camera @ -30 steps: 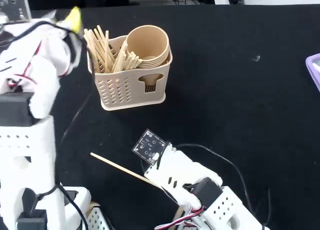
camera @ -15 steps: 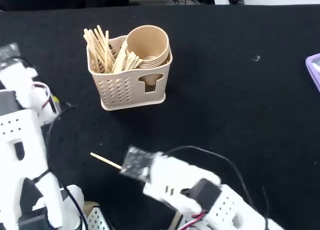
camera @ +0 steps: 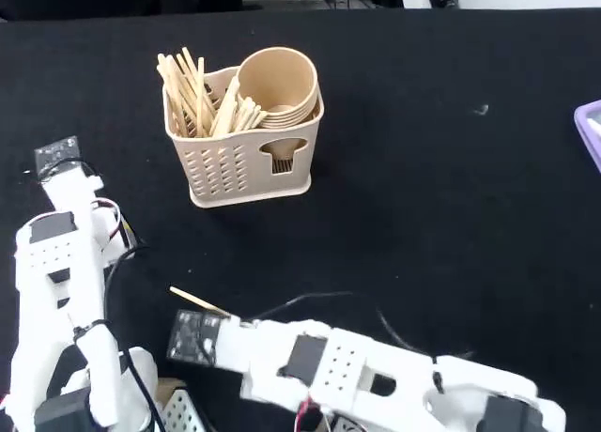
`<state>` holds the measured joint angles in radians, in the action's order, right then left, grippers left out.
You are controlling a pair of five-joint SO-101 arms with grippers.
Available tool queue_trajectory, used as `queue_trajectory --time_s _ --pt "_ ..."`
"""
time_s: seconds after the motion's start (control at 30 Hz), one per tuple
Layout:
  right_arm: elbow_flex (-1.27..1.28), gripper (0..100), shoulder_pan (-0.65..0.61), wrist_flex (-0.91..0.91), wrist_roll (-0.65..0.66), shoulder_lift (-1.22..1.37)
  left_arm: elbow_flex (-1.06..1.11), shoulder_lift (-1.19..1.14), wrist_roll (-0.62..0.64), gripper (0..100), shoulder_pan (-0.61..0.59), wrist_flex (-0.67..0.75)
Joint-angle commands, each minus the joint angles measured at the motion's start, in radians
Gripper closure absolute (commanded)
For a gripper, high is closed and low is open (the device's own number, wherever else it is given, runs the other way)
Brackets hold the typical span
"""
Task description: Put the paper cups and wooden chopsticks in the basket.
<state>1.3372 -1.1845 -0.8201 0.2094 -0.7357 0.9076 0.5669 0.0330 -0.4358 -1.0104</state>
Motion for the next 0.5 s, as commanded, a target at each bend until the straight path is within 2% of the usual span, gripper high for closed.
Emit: queue_trajectory --time_s 0.0,0.2,0.47 --pt "-0.048 84.3 0.103 0.034 0.0 0.027 0.001 0.012 0.072 85 -0.073 0.048" --pt "-0.048 84.3 0.157 0.034 0.002 0.033 0.01 0.011 0.129 85 -0.2 0.049" --pt "-0.054 84.3 0.157 0.025 0.002 0.027 0.01 0.011 0.15 85 -0.217 0.049"
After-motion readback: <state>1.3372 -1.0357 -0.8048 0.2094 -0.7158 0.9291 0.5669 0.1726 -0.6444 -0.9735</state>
